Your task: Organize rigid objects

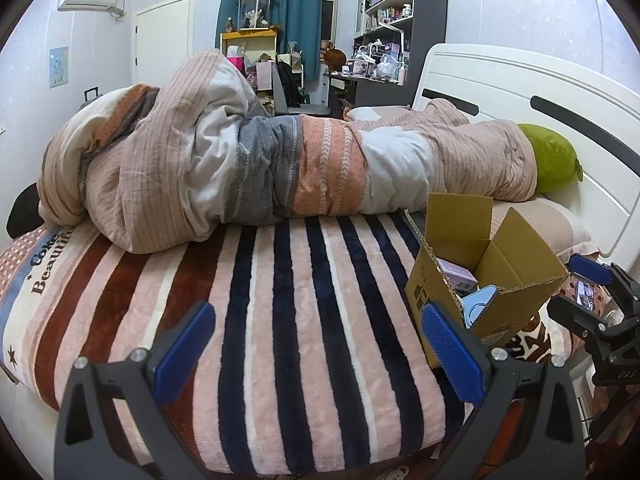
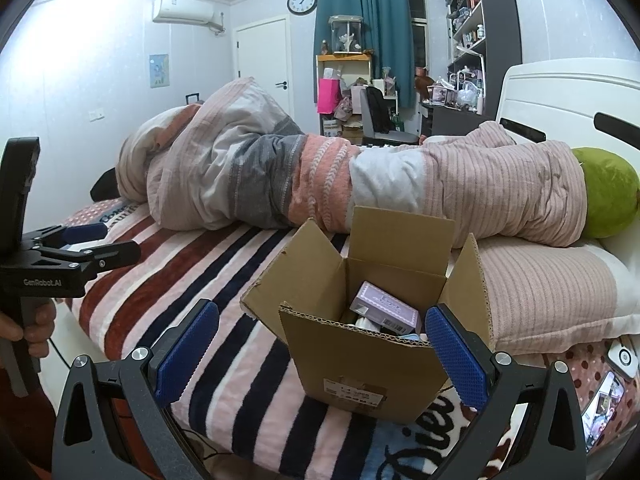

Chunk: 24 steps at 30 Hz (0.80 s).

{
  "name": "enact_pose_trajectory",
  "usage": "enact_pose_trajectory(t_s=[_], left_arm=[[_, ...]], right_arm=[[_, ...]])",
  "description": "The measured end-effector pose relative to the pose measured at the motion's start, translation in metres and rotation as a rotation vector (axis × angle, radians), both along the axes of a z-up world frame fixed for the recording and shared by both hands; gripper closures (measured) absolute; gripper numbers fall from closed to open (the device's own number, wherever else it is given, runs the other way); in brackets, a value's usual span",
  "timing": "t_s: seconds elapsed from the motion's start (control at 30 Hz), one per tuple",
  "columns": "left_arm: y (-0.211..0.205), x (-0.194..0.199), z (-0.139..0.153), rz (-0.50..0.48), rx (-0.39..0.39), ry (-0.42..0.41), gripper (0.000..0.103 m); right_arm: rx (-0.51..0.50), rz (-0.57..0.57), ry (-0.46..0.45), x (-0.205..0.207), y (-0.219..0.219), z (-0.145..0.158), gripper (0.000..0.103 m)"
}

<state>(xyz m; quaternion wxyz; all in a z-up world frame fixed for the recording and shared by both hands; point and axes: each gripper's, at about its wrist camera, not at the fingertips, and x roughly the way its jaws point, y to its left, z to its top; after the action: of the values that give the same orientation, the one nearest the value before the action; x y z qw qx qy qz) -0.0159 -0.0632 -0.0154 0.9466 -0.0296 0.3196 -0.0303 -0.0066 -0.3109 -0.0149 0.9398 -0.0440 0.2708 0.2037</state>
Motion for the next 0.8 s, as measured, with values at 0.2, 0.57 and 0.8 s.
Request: enact_pose_trajectory(t_s=[0.2, 0.57, 0.8], left_arm=[[0.0001, -0.0012, 0.0016, -0.004, -0.007, -0.001, 0.001], [0.0003, -0.0025, 0.004, -0.004, -0.005, -0.004, 0.001], [0.0005, -0.0026, 0.0039, -0.005, -0.005, -0.003, 0.001]], right_arm=[[0.003, 0.002, -0.001, -0.0007, 0.0007, 0.0004, 0.0], [0.014, 0.018, -0.009, -0.0054, 0.0085, 0.006, 0.0], [0.015, 0.018, -0.008, -0.0053, 0.0071, 0.0056, 0.0]])
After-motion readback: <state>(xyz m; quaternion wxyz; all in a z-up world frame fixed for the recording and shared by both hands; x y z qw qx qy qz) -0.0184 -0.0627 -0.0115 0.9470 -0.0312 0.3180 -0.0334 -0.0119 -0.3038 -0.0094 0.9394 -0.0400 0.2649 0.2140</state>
